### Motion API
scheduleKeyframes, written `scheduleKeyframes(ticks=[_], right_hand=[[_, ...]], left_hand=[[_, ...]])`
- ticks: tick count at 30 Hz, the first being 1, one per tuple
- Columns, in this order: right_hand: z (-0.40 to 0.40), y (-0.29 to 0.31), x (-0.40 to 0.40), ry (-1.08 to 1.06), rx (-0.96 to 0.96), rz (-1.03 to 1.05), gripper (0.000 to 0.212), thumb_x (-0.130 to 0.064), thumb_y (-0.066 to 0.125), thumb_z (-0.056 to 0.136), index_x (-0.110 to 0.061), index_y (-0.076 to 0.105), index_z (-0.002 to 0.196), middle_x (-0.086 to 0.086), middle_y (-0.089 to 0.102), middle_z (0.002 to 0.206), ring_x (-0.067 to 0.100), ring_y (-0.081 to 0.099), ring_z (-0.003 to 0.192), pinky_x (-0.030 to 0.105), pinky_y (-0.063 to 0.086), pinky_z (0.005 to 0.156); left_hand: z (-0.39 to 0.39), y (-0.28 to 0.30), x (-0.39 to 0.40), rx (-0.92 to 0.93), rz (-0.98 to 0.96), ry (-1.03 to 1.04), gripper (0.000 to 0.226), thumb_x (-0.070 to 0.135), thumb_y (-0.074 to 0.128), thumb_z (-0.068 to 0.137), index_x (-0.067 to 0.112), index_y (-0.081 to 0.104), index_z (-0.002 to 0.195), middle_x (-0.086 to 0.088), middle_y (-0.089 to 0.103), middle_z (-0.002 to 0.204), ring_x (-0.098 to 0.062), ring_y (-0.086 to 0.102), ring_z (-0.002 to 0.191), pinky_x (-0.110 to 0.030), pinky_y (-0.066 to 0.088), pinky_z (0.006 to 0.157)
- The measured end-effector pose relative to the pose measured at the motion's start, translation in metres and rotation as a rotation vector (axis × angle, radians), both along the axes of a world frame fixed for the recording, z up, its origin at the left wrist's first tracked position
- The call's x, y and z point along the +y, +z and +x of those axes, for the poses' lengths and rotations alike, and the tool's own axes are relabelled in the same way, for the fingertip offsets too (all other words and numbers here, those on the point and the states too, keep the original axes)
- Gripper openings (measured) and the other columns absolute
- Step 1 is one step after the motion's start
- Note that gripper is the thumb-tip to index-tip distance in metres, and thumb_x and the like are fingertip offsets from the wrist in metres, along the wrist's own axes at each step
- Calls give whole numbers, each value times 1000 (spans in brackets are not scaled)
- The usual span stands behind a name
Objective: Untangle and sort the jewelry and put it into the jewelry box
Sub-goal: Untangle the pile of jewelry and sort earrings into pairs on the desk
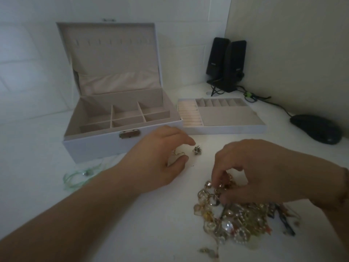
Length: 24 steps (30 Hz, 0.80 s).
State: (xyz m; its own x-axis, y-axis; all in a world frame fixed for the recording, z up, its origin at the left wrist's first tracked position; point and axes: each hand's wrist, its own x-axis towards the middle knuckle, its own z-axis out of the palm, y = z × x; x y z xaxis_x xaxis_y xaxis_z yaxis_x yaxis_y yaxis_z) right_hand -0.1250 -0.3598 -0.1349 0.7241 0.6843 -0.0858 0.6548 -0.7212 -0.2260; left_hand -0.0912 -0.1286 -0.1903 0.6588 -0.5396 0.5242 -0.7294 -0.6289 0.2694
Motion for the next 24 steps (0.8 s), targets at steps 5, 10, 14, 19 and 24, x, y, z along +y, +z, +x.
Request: scheduleKeyframes(ticks=[5,10,14,19,24], right_hand=[[-4,-4,3,4,-43,-6,28,-64,62,71,-44,62,90,-25,59,87,-6,54,87,22,48,79],[-2,-5,3,63,32,36,25,-56,66,75,-37,66,90,-17,61,86,3,56,89,22,46,78],[6,2,-5,50,242,240,9,-41,73,76,-33,73,82,-15,64,77,9,61,78,15,47,73],[34,-14,-6,-257,-9,557,9,-36,75,73,-27,74,73,-6,61,57,2,47,49,10,36,51],[53,-36,0,-476,-116,498,10,-36,75,74,-27,73,72,-6,62,61,7,55,58,23,45,59]], left_hand=[[0,-2,-2,53,56,41,37,31,65,81,20,65,117,7,64,113,-6,54,106,-7,32,96],[1,-2,-1,43,83,19,24,25,67,80,20,71,103,6,68,100,-9,54,98,-9,34,91],[1,-2,0,64,65,21,24,26,67,80,20,71,103,6,67,100,-9,55,98,-9,35,91],[1,-1,-1,57,67,17,24,26,67,80,20,72,103,5,68,101,-8,55,99,-6,32,92],[0,-1,-2,56,72,-12,25,28,65,81,21,72,104,9,68,101,-6,53,100,-5,31,94]])
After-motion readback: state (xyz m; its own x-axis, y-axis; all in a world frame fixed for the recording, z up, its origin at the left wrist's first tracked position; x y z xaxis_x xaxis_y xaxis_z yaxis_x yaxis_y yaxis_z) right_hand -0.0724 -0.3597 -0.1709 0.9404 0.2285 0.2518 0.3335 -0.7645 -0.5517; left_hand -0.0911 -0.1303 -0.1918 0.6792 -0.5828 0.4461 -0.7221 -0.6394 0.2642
